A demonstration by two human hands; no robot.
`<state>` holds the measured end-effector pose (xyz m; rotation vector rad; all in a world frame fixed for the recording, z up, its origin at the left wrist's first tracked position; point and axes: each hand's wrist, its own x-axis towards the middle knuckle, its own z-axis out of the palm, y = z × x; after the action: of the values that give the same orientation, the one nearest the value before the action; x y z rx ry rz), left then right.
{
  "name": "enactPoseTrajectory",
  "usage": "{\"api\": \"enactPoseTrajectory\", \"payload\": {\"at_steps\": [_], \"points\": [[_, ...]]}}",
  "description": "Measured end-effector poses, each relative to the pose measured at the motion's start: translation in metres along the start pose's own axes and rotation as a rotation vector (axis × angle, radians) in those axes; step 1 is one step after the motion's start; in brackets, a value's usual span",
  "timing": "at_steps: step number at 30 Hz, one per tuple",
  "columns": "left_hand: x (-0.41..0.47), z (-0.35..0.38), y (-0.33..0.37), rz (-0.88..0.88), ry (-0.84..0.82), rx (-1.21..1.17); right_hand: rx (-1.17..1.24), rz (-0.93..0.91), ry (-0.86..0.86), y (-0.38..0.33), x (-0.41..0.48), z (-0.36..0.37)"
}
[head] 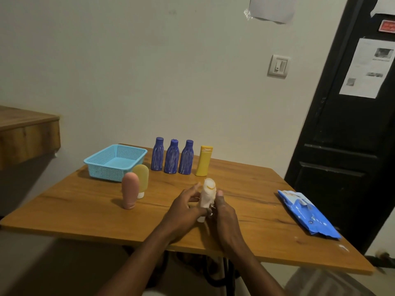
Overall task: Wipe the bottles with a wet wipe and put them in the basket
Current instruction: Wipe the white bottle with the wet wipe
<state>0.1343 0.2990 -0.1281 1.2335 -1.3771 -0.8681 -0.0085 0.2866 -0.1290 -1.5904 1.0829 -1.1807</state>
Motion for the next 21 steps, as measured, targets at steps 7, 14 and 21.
{"api": "enactPoseTrajectory", "payload": {"at_steps": [7,14,21], "points": [[0.000,0.000,-0.001,0.032,0.008,0.047,-0.008,-0.084,0.026,-0.011,-0.007,0.005],[-0.003,0.003,-0.003,0.095,0.034,0.114,-0.109,-0.015,-0.042,-0.007,-0.002,0.006],[0.001,0.002,-0.008,0.093,0.052,0.110,-0.107,-0.109,-0.025,-0.003,-0.022,0.015]]}}
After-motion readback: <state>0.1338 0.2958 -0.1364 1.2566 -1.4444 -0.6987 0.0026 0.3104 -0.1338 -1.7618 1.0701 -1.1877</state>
